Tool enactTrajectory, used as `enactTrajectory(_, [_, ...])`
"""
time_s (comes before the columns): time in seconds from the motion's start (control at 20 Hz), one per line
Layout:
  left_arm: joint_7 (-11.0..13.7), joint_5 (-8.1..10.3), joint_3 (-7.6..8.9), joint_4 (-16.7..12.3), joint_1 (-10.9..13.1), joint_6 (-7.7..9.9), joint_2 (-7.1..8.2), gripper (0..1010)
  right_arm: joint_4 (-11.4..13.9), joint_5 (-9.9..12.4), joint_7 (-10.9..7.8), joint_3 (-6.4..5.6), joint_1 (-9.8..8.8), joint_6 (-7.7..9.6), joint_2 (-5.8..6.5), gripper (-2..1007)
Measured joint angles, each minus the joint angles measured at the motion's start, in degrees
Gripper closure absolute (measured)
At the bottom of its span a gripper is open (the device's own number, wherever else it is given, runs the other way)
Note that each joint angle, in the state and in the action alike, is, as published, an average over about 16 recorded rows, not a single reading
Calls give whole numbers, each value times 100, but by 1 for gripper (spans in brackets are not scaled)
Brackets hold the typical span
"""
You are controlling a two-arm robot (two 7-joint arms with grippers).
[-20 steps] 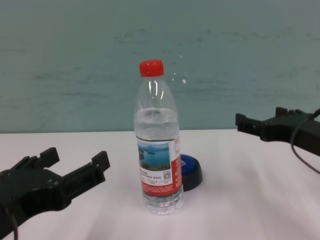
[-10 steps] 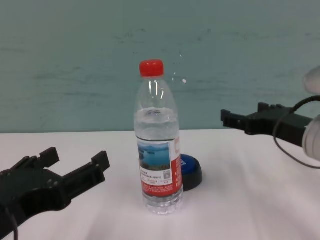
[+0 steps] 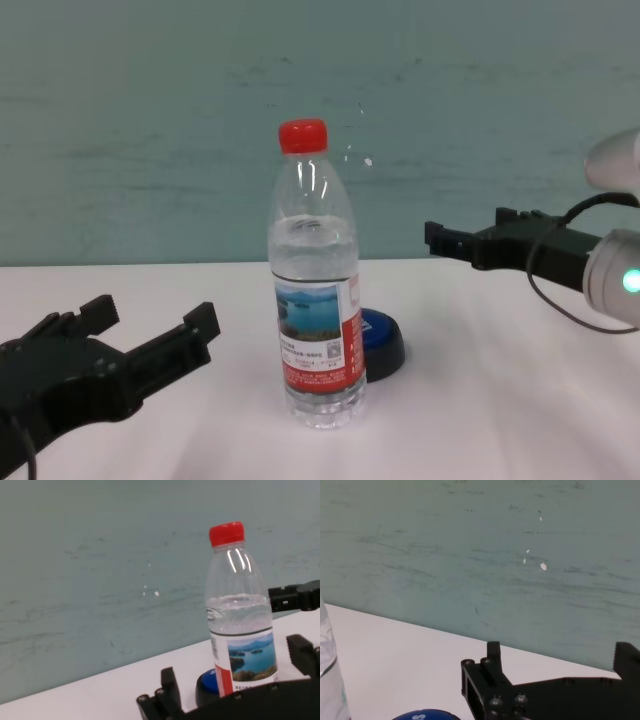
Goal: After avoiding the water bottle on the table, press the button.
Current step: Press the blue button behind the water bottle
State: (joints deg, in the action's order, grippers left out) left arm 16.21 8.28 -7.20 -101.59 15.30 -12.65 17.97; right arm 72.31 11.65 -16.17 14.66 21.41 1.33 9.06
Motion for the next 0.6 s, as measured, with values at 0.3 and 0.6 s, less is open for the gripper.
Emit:
enactTrajectory(0.3, [0,0,0,0,0,0,0,0,-263,48,-77,78,168,-50,-5,1])
enactTrajectory(0.6, [0,0,0,0,0,0,0,0,-499,81,-139,149,310,-82,-9,1])
